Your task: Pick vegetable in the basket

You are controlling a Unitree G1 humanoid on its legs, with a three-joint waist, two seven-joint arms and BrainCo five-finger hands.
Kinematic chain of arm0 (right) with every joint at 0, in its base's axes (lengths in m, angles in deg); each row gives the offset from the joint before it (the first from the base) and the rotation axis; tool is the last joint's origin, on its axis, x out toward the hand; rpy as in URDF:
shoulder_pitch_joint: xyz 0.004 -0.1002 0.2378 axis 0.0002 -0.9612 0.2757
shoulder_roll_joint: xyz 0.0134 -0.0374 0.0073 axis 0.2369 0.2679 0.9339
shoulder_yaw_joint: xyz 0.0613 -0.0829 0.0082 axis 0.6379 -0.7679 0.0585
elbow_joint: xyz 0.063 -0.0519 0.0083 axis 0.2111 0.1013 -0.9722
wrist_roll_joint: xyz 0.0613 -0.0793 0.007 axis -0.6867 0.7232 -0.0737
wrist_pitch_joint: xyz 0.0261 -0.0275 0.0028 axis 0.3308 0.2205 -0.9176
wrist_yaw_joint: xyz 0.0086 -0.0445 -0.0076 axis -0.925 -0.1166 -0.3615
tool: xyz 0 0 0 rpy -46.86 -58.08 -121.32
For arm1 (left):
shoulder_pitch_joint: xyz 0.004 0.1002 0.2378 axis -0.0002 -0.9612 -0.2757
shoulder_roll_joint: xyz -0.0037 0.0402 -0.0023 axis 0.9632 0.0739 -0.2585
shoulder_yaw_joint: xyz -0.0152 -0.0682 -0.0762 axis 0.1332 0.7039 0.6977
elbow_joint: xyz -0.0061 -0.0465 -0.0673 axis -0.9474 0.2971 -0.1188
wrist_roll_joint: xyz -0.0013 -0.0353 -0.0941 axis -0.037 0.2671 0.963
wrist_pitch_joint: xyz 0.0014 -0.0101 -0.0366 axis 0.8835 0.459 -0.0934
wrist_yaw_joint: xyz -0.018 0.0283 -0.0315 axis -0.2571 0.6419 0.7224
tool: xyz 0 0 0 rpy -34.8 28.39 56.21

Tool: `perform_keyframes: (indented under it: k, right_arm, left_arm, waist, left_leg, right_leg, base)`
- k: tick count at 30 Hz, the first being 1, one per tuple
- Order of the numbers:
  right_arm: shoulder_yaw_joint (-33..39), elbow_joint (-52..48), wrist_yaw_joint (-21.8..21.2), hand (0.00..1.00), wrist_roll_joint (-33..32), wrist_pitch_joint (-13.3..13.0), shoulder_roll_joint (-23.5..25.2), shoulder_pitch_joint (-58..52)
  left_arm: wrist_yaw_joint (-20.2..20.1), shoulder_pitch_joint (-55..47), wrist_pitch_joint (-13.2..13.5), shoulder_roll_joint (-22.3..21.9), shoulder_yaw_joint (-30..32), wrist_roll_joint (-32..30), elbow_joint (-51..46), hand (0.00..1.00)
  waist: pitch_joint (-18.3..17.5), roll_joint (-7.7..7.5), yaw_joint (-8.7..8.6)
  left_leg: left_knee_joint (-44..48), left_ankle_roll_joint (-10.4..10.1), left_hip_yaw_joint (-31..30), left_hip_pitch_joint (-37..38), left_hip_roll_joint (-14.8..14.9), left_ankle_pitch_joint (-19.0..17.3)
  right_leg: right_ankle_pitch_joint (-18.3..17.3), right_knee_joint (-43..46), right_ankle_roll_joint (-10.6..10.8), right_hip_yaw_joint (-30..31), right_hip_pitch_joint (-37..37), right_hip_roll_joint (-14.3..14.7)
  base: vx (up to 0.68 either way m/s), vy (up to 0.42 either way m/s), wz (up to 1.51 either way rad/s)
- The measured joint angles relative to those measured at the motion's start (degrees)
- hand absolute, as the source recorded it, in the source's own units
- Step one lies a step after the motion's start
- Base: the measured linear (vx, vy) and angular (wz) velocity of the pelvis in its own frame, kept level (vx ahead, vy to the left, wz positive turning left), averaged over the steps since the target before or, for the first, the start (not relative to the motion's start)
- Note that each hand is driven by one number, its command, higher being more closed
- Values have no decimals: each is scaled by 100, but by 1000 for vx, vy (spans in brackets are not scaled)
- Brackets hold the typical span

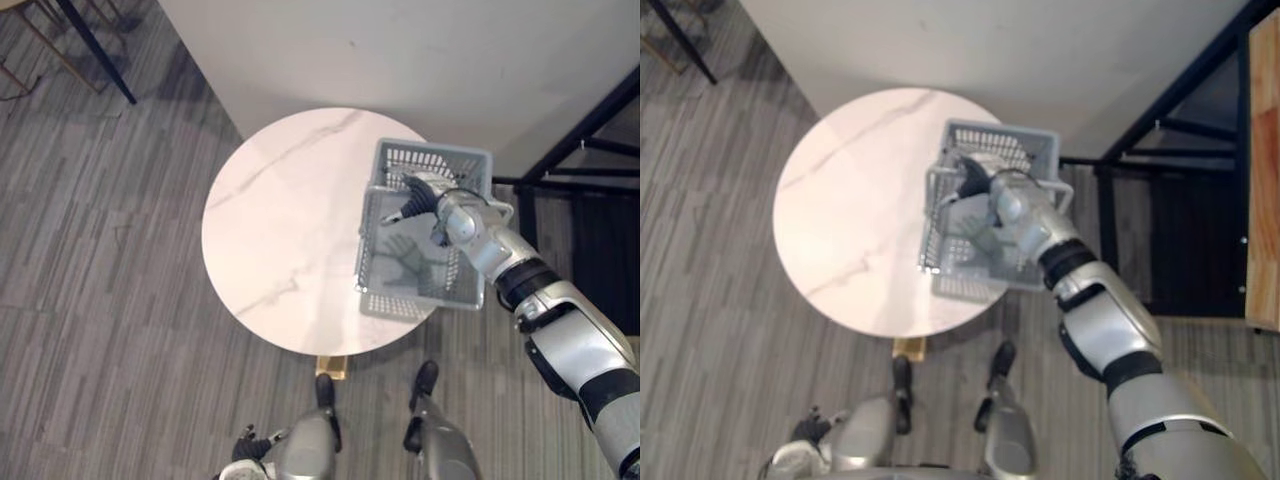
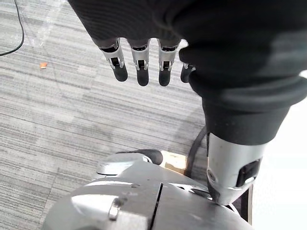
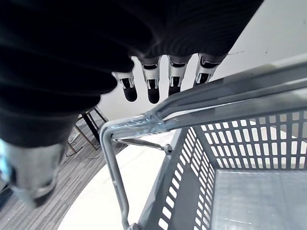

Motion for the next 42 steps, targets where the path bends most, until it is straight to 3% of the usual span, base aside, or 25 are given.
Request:
perform_keyframes:
  k: [36,37,42]
  right_arm:
    - [489,468,424,0,54,-62,-339,114]
    - [489,473,449,100,54,-62,-339,114]
    - [566,673,495,100,54,-64,-339,256]
  left_arm:
    - [184,34,30,31,-229,42,-115,0]
    - [184,35,30,29,-232,41,-115,0]
    - [185,49,30,29,-275,41,-115,0]
  waist:
    - [67,57,-32]
    - [70,67,-32]
    - [72,102,-32]
  left_leg:
    - [-143,24,102,-234,-136,175]
    - [-145,24,99,-238,-136,175]
    - [-163,41,67,-349,-160,211]
  right_leg:
    - [179,-120,15,133,-313,-89]
    - [179,-120,15,131,-315,-89]
    - [187,-119,19,113,-417,-114]
  base:
    - [1,2,-1]
    - [0,0,0]
    - [3,6,3]
